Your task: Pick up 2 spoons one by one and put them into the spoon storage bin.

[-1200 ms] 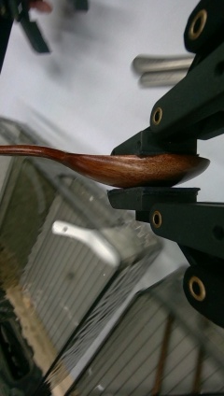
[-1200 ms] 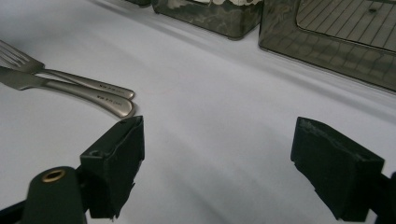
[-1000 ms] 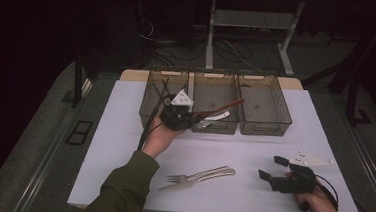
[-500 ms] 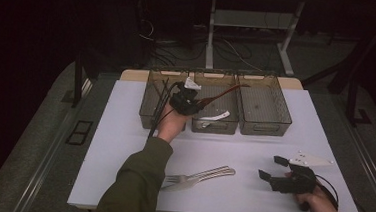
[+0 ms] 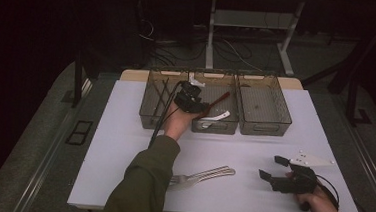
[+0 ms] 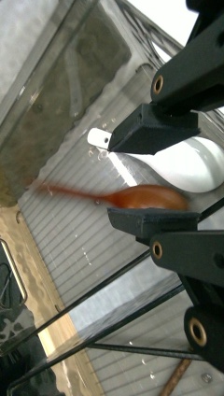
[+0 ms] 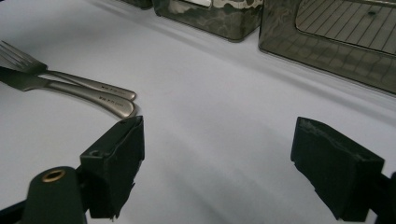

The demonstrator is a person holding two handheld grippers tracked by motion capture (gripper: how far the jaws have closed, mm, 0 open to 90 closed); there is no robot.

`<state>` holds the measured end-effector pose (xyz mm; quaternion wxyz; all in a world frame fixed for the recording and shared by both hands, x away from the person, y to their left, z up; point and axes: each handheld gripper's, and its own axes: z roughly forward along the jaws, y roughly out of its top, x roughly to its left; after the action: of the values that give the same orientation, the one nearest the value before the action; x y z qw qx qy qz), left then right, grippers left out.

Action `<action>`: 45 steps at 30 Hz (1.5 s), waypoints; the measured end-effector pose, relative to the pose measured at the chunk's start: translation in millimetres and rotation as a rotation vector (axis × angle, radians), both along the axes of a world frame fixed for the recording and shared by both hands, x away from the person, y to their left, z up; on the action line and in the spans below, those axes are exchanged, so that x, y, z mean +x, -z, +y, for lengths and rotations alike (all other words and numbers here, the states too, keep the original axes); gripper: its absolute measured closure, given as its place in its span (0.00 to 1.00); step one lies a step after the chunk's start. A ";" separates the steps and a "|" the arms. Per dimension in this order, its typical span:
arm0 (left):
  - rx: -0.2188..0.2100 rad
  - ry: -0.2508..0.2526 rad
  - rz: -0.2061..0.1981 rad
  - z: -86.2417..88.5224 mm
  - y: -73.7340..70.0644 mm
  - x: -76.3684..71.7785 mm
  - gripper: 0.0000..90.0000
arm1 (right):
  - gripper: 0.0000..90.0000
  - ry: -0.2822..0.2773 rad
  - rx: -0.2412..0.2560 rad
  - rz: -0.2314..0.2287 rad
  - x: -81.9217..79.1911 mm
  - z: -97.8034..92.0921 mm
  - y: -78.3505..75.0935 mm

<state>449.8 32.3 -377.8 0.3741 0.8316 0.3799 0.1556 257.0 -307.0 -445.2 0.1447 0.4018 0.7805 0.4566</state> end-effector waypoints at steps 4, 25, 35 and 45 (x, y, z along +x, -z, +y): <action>-0.021 0.039 -0.011 1.7 -2.6 -2.9 0.57 | 0.19 0.000 -0.001 0.001 0.0 0.2 0.0; -0.111 0.236 -0.083 38.1 -6.2 -58.9 0.24 | 0.19 -0.012 -0.005 0.004 -0.4 1.9 -0.2; -0.160 0.259 -0.110 53.4 1.7 -87.1 0.17 | 0.19 -0.013 -0.009 0.005 -0.3 2.4 -0.1; -0.181 0.295 -0.120 66.3 11.1 -116.4 0.14 | 0.19 -0.010 -0.008 0.001 -0.7 1.9 -0.4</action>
<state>333.4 98.6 -388.9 0.4882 0.8304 0.2432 0.1136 256.3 -305.2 -444.7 0.1436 0.3974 0.7845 0.4539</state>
